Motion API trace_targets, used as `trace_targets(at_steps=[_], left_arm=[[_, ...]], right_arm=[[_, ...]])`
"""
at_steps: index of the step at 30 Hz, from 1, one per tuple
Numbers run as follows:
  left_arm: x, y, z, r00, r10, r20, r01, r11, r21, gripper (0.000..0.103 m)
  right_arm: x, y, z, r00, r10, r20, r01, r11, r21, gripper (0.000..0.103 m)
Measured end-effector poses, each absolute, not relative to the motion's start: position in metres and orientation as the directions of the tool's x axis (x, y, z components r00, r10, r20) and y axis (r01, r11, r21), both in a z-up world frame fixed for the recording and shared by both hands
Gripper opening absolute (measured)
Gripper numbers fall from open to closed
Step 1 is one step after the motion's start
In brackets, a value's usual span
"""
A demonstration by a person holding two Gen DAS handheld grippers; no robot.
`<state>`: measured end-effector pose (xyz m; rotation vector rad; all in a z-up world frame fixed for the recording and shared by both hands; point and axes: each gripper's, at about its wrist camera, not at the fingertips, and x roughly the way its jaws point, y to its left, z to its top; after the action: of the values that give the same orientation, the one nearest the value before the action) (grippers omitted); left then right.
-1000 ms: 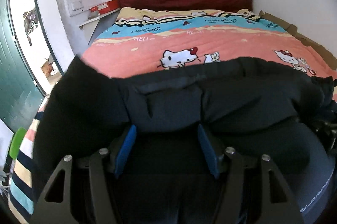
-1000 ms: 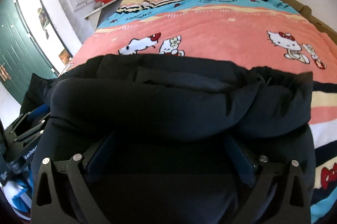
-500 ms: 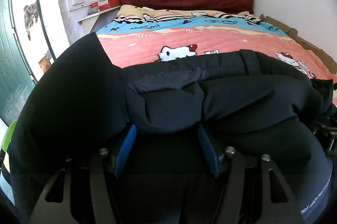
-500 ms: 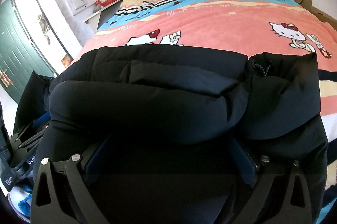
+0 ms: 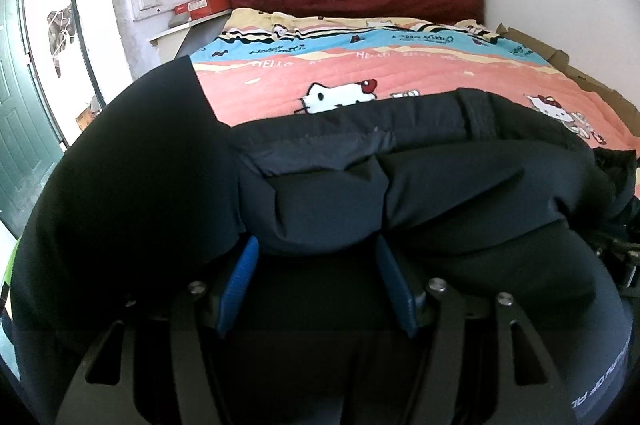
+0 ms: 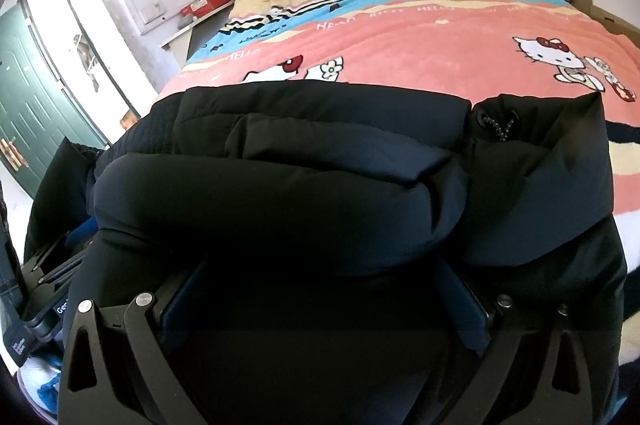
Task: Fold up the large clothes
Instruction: 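Hold the folded jacket bundle with both tools and press it together, then lift the jacket bundle with both tools and lower it onto the blanket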
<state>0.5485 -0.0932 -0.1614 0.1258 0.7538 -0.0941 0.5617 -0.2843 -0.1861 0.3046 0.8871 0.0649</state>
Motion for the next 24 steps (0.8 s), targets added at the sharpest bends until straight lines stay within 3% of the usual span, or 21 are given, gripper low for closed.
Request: trace_targets(at_steps=[8,14,17,22,24], left_arm=[[0.54,-0.059,-0.14,0.656,-0.16,-0.738,0.2,0.979,-0.034,0.059],[0.526,0.005,-0.114,0.64,-0.132,-0.757,0.152,0.987,-0.044,0.059],[0.518,0.048,-0.11,0.621,-0.168,-0.766,0.131,0.985,-0.109,0.059],[0.522,0.094,-0.139,0.525,-0.258,-0.811,0.108,0.966,-0.237,0.071],[0.527,0.103,-0.155,0.486,-0.294,-0.823,0.1,0.954,-0.282,0.084]], right_arm=[[0.55,-0.293,-0.171,0.584,0.212,-0.783,0.053,0.953,0.297,0.1],[0.523,-0.326,-0.16,0.562,0.145,-0.815,0.121,0.959,0.255,0.1],[0.501,-0.351,-0.149,0.575,0.147,-0.805,0.143,0.95,0.276,0.1],[0.475,-0.388,-0.166,0.51,0.197,-0.837,0.184,0.926,0.33,0.102],[0.473,-0.397,-0.181,0.477,0.218,-0.852,0.206,0.914,0.349,0.102]])
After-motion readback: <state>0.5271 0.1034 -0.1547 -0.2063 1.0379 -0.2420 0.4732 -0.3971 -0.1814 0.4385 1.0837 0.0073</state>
